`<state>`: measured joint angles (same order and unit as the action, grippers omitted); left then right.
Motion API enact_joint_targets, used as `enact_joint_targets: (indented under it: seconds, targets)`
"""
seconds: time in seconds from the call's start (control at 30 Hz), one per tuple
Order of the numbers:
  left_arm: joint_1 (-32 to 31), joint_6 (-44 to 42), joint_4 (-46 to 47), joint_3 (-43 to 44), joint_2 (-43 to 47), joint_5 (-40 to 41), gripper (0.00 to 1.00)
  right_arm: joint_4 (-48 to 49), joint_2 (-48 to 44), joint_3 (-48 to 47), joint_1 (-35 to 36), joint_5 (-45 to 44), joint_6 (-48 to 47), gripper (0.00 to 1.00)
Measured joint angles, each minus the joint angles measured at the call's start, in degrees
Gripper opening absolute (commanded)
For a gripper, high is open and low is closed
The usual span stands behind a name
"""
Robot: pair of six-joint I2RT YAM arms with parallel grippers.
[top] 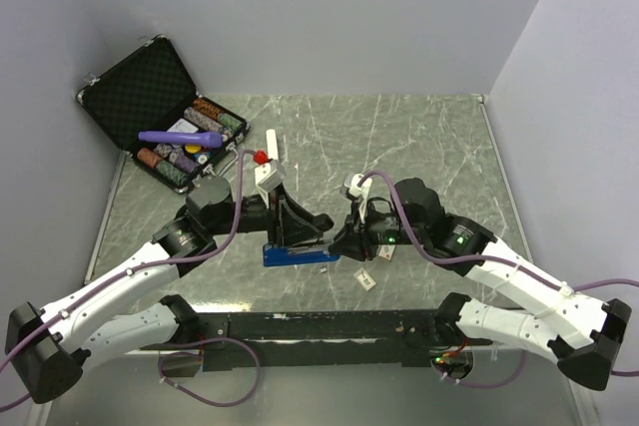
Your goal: Unload the staples from the stapler
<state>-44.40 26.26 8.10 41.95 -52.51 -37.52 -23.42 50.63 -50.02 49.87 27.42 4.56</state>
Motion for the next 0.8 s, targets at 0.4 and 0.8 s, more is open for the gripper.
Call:
enact_joint_targets:
  seconds: [0.4, 0.8]
  targets:
    - [-0.5, -1.1, -1.0, -0.3, 0.0, 0.8, 0.01, -1.6, 0.3, -0.8, 0.1, -1.2, -1.2, 0.03]
    - [-0.7, -2.1, -3.6, -0.2, -0.1, 3.0, 0.01, -5.1, -0.9, -3.7, 0.2, -7.4, -2.7, 0.19]
